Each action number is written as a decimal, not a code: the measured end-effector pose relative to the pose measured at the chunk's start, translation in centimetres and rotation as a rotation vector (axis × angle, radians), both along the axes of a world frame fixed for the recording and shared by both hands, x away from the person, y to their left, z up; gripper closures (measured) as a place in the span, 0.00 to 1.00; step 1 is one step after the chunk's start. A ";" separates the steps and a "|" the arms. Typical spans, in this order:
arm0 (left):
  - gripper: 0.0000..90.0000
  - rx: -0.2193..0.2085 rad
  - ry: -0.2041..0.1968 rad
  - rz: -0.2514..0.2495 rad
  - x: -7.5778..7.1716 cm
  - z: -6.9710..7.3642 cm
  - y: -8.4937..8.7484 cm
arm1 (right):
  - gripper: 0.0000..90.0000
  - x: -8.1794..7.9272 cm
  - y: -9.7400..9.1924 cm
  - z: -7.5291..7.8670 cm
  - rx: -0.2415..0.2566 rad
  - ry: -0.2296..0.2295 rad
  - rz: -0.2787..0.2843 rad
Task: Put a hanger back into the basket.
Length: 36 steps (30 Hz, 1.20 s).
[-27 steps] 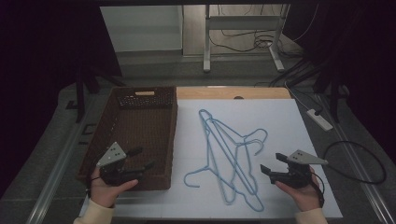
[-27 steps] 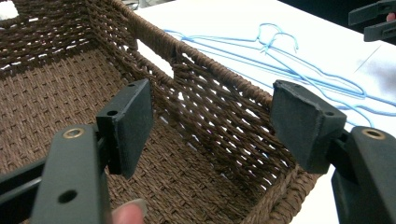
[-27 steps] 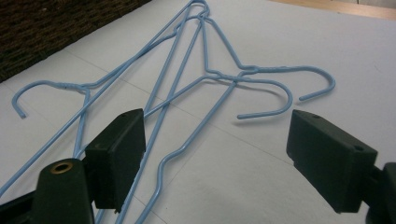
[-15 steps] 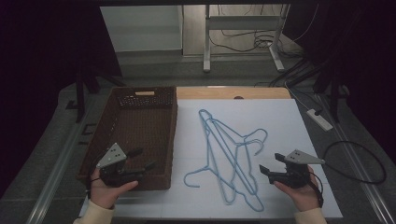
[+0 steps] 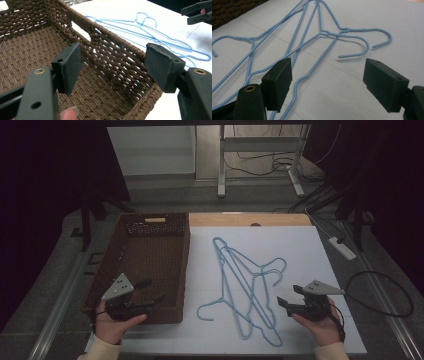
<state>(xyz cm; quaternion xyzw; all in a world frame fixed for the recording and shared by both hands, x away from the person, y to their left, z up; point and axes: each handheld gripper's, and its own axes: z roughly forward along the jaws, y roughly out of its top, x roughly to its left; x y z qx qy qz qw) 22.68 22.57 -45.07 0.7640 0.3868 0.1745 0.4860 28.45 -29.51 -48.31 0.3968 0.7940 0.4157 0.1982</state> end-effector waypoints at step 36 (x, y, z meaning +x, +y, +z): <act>0.34 -0.004 0.000 -0.008 -0.2 0.3 0.0 | 0.54 8.9 10.9 -0.1 -0.197 0.369 -0.156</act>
